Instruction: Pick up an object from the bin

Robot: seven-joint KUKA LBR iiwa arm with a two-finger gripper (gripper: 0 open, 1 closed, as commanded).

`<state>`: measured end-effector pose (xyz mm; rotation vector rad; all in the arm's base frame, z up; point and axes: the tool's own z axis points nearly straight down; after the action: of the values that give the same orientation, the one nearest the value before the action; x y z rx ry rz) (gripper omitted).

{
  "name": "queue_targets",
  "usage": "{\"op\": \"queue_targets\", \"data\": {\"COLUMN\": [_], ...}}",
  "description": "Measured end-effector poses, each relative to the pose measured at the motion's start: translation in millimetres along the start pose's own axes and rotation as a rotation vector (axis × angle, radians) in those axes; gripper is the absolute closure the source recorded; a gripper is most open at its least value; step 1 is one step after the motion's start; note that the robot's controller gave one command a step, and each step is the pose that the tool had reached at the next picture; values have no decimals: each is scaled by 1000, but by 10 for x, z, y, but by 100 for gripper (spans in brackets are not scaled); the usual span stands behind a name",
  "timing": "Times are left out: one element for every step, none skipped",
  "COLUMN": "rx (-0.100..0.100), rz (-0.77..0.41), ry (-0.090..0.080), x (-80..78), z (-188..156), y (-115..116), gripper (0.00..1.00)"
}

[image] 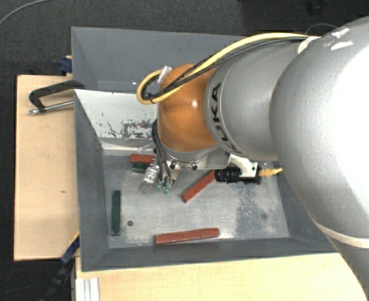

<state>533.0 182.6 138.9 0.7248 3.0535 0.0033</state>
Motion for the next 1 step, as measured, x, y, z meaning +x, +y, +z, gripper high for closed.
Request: {"op": "queue_targets", "data": {"rx": [-1], "rz": [139], "ry": [0], "x": [-179], "z": [95], "y": [92], "gripper": [100]}}
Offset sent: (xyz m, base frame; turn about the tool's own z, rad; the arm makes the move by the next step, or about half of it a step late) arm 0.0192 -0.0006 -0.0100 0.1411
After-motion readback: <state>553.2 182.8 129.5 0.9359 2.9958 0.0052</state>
